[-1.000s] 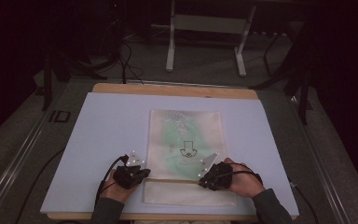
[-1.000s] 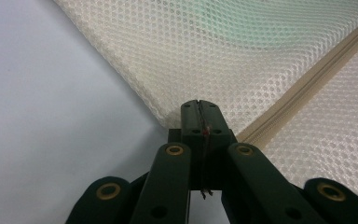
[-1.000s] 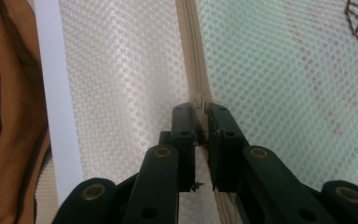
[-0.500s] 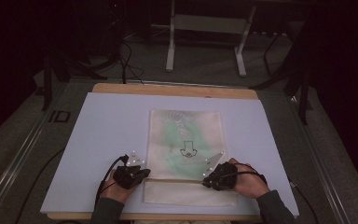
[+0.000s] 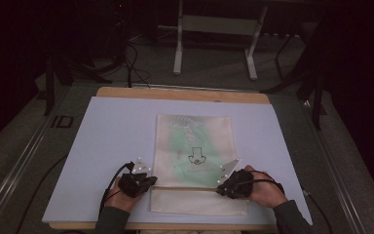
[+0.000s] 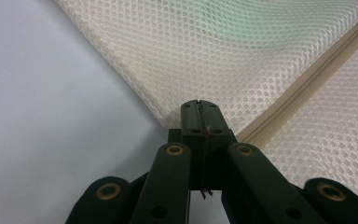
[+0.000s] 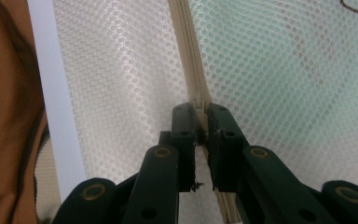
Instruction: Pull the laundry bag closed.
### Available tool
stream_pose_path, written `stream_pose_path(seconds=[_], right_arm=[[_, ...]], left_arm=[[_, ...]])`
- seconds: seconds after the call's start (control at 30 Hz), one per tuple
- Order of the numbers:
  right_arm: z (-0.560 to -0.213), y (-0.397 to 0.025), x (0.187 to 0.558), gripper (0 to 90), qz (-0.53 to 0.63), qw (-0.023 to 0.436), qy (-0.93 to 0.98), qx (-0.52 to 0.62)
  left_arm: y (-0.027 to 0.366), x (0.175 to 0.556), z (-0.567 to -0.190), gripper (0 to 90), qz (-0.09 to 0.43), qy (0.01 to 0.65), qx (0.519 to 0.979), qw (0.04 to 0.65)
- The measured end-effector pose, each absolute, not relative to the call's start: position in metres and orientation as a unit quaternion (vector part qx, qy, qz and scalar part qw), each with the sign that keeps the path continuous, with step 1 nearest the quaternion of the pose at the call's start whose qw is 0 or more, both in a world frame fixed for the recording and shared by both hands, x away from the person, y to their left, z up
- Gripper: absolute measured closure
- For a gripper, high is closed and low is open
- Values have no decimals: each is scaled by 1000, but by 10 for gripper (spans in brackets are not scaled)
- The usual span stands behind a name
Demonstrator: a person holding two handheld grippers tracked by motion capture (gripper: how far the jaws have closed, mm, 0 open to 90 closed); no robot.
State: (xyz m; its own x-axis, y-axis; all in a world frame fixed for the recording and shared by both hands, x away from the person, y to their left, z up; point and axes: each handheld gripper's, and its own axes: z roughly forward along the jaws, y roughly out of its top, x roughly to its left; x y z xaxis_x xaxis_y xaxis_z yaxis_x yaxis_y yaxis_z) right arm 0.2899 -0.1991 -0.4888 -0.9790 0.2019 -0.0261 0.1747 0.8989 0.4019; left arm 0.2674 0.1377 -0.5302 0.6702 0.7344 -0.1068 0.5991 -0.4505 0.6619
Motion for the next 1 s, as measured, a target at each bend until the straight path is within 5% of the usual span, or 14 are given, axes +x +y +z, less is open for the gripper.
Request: stream_pose_path(seconds=[1.0], right_arm=[[-489,-250,290,823,191,42,969,152]], left_arm=[[137,267,-530,896,98,394,846,345]])
